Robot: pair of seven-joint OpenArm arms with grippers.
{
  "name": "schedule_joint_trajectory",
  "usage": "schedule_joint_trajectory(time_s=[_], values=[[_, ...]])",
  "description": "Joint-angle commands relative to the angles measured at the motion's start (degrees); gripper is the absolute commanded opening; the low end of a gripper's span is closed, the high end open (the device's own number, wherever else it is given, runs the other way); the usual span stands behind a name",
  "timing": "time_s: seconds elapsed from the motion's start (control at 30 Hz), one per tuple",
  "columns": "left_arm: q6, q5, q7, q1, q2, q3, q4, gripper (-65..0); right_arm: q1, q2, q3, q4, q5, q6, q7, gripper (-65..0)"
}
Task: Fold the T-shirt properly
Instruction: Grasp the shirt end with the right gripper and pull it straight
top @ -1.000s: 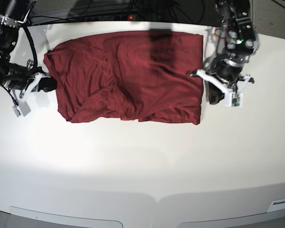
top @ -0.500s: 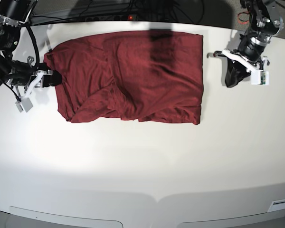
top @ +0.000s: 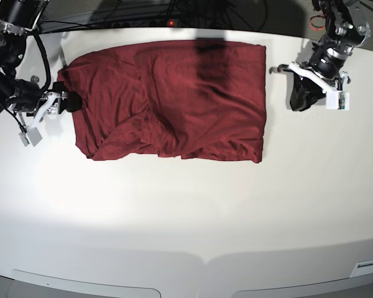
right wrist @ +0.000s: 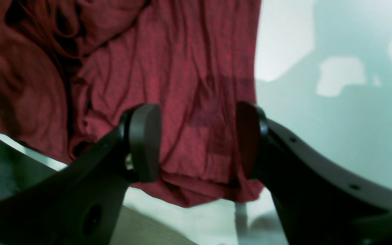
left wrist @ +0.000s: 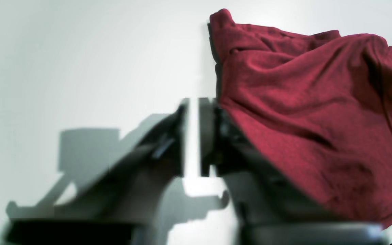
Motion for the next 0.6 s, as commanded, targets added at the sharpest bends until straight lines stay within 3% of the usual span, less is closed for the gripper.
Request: schedule_joint_trajectory(time_s=[0.0, 0.1, 0.2, 0.37, 0.47, 0.57], values=[[-0.5, -1.1, -1.3, -0.2, -0.2, 0.0, 1.1, -50.1, 0.6, 0.4, 0.4, -1.0, 0.7, 0.3, 0.2, -30.0], [-0.5, -1.1, -1.0, -0.2, -0.2, 0.0, 1.1, -46.7, 1.0, 0.4, 0.4, -7.1, 0.2, 0.3, 1.0, -30.0], [-0.5, -1.0, -0.9, -0.1, -0.2, 0.0, 1.1, -46.7, 2.4, 0.7, 0.4, -11.1, -5.0, 0.3, 4.7, -30.0], [-0.5, -1.0, -0.7, -0.2, -0.2, 0.0, 1.1, -46.7, 4.6, -0.2, 0.4, -12.7, -7.7, 0.3, 1.6, -30.0], [-0.5, -1.1, -0.7, -0.2, -0.2, 0.0, 1.1, -46.7, 4.5, -0.5, 0.4, -12.7, -3.0, 0.3, -2.2, -30.1], [-0.5, -1.0, -0.6, -0.1, -0.2, 0.0, 1.1, -46.7, 4.5, 0.7, 0.4, -12.4, 6.0, 0.3, -4.8, -30.1]])
